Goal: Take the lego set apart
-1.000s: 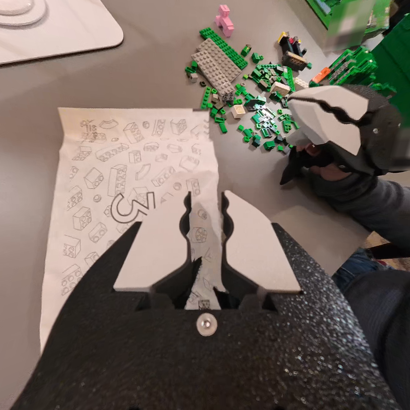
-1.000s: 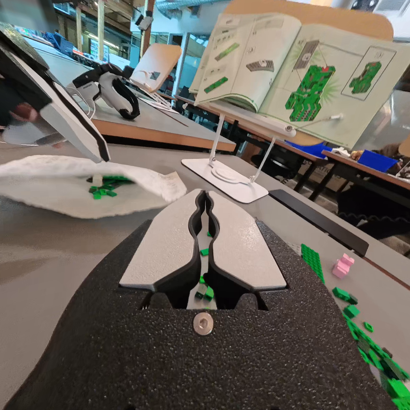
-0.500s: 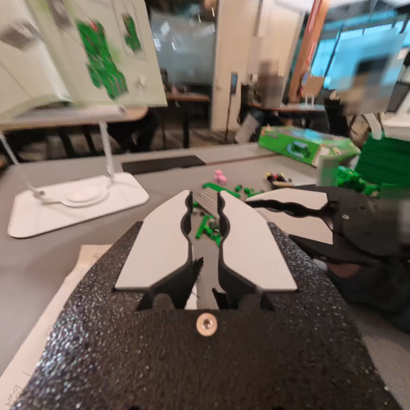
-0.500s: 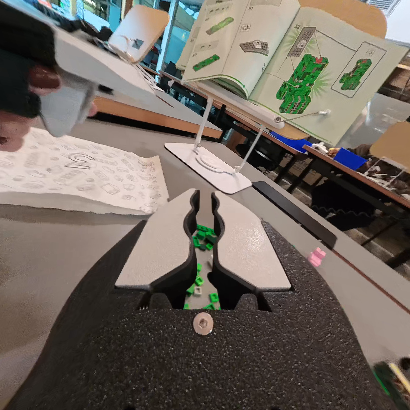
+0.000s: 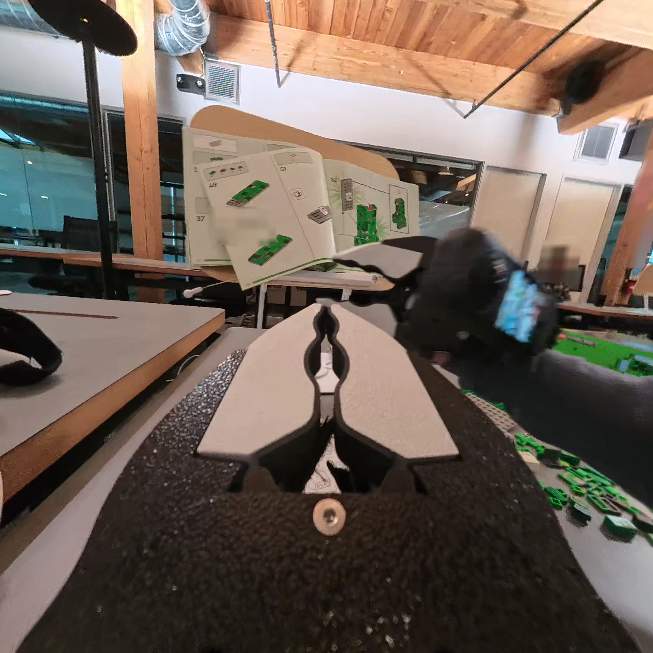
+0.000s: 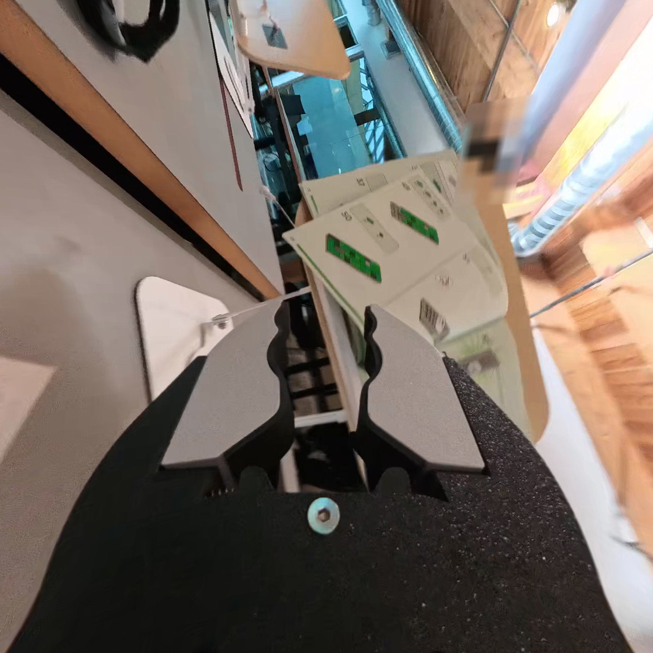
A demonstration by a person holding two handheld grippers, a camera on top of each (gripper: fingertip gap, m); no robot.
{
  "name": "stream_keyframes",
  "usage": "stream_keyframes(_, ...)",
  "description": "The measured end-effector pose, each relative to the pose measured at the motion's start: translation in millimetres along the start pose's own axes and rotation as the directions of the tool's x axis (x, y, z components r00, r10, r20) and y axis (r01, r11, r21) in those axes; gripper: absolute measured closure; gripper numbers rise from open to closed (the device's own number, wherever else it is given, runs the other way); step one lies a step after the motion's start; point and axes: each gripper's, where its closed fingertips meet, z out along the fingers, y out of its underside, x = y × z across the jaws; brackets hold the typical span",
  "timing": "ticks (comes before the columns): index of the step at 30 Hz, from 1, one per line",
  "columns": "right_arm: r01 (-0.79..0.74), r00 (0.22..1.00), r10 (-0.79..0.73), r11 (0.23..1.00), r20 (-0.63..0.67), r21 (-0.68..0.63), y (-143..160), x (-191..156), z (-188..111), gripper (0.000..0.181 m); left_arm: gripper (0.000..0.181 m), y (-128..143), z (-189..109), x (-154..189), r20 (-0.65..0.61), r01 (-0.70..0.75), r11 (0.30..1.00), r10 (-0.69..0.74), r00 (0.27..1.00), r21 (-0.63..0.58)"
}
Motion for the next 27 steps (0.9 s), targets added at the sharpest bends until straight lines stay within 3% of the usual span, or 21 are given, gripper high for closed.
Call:
stream_keyframes(5, 0.254, 0.965, -0.258, 0.965, -0.048, -0.070, -3, -11, 63, 0.132, 0.181, 2, 0, -7, 0.002, 0.044, 0.999, -0.044, 0.999, -0.002)
stream_keyframes(11, 0.242, 0.933, -0.273, 0.958, -0.234, -0.153, 3, 11, 88, 0.129, 0.181, 8, 4, -6, -0.024, 0.079, 0.997, -0.079, 0.997, -0.028)
stream_keyframes(16, -0.110, 0.927, 0.063, 0.988, -0.370, -0.108, 13, 46, 63, 0.140, 0.181, 10, 5, -1, -0.043, 0.074, 0.996, -0.076, 0.996, -0.046)
stream_keyframes(21, -0.406, 0.811, 0.389, 0.912, -0.438, 0.059, 26, 73, 21, 0.151, 0.181, 5, 7, 19, -0.125, 0.083, 0.993, -0.093, 0.988, -0.084)
stream_keyframes(24, -0.505, 0.748, 0.547, 0.837, -0.377, 0.213, 32, 78, 10, 0.154, 0.181, -16, 12, 36, -0.156, 0.015, 0.998, -0.024, 0.987, -0.055)
stream_keyframes(27, -0.550, 0.715, 0.603, 0.798, -0.354, 0.247, 44, 84, 4, 0.154, 0.179, -43, 33, 57, -0.171, -0.116, 0.993, 0.112, 0.979, -0.011)
